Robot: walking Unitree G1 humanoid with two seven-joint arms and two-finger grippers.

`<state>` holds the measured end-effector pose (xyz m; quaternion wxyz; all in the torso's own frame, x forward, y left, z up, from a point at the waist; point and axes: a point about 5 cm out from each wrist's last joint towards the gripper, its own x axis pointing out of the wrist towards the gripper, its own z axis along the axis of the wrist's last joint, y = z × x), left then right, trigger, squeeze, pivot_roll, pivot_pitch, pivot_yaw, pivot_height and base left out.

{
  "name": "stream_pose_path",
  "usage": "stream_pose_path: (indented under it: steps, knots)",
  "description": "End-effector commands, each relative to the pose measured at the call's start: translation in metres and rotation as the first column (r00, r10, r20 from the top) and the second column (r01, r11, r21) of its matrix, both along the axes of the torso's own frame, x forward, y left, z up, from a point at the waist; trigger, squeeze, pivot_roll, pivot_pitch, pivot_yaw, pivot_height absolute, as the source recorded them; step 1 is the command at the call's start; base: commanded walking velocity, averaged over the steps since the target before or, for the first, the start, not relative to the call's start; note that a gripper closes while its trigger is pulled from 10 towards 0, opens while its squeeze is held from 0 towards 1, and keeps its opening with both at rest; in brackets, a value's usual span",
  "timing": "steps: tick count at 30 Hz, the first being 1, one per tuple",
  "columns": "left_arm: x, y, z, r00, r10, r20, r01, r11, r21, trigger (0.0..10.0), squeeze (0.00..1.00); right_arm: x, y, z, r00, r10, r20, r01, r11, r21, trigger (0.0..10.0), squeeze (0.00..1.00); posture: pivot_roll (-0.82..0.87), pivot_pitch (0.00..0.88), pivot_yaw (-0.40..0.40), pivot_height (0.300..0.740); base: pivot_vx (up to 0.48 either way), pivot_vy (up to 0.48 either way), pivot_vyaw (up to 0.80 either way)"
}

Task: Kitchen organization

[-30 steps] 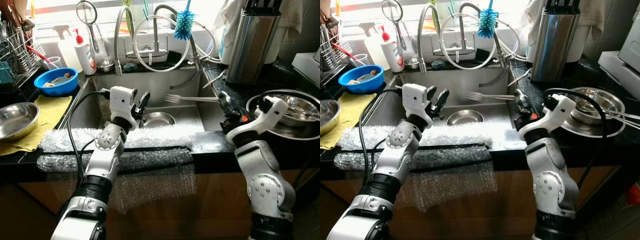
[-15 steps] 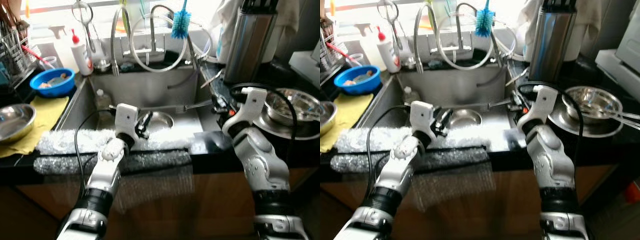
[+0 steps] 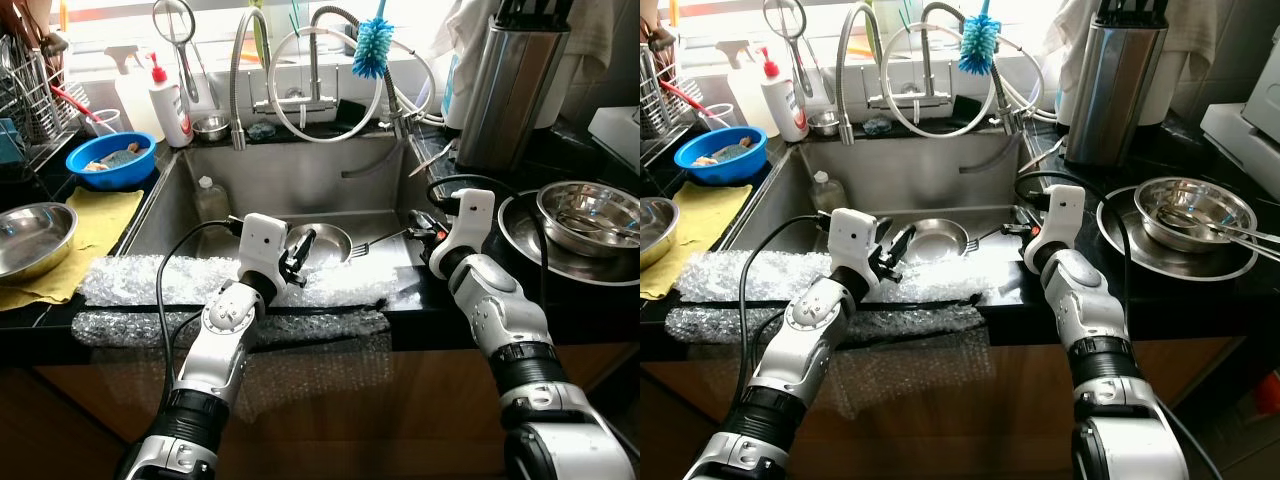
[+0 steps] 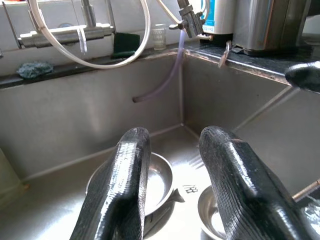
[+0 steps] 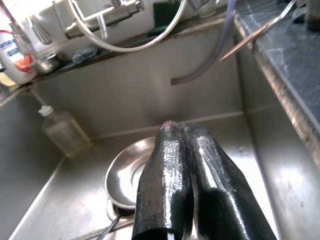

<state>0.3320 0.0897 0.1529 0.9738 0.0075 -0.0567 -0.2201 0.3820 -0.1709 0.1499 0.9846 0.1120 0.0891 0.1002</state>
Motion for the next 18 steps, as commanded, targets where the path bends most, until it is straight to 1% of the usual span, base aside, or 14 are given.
stream_pose_path:
  steps: [1, 8, 9, 10, 11, 13, 14, 18]
  knots:
    - [-0.0057, -0.0028, -0.0176, 0.996, -0.029, -0.085, 0.031, 0.999, 0.024, 10.0, 0.00, 0.0038, -0.0023, 0.0030, 1.000, -0.013, 0.012, 0.013, 1.000, -0.002, 10.0, 0.00, -0.16, 0.000, 0.006, 0.740, 0.000, 0.000, 0.00]
    - [-0.0069, -0.0023, -0.0186, 0.994, -0.030, -0.105, 0.032, 0.999, 0.015, 10.0, 0.00, 0.0072, -0.0060, 0.0002, 1.000, -0.026, 0.005, 0.026, 1.000, -0.007, 10.0, 0.00, -0.16, 0.000, 0.009, 0.740, 0.000, 0.000, 0.00]
    - [-0.0069, -0.0019, -0.0188, 0.994, -0.025, -0.107, 0.025, 1.000, 0.000, 10.0, 0.00, 0.0077, -0.0062, 0.0002, 1.000, -0.026, 0.005, 0.026, 1.000, -0.006, 10.0, 0.22, -0.16, 0.000, 0.010, 0.740, 0.000, 0.000, 0.00]
    - [-0.0069, -0.0019, -0.0188, 0.994, -0.025, -0.107, 0.025, 1.000, 0.000, 10.0, 0.00, 0.0077, -0.0062, 0.0002, 1.000, -0.026, 0.005, 0.026, 1.000, -0.006, 10.0, 0.22, -0.16, 0.000, 0.010, 0.740, 0.000, 0.000, 0.00]
    - [-0.0069, -0.0012, -0.0190, 0.994, -0.016, -0.108, 0.014, 1.000, -0.019, 10.0, 0.00, 0.0081, -0.0062, 0.0003, 1.000, -0.026, 0.008, 0.026, 1.000, -0.004, 10.0, 0.87, -0.16, 0.000, 0.010, 0.740, 0.000, 0.000, 0.00]
    - [-0.0071, -0.0009, -0.0189, 0.994, -0.013, -0.110, 0.011, 1.000, -0.022, 10.0, 0.00, 0.0088, -0.0061, 0.0000, 1.000, -0.026, 0.010, 0.026, 1.000, -0.003, 10.0, 0.87, -0.16, 0.000, 0.010, 0.740, 0.000, 0.000, 0.00]
    - [-0.0073, -0.0005, -0.0173, 0.995, -0.011, -0.102, 0.008, 1.000, -0.030, 10.0, 0.00, 0.0090, -0.0060, 0.0001, 1.000, -0.026, 0.015, 0.026, 1.000, -0.003, 10.0, 1.00, -0.15, 0.000, 0.009, 0.740, 0.000, 0.000, 0.00]
    - [-0.0070, 0.0007, -0.0152, 0.995, -0.004, -0.095, 0.001, 0.999, -0.034, 10.0, 0.00, 0.0095, -0.0069, -0.0004, 0.999, -0.036, 0.021, 0.036, 0.999, -0.002, 10.0, 1.00, -0.15, 0.000, 0.010, 0.740, 0.000, 0.000, 0.00]
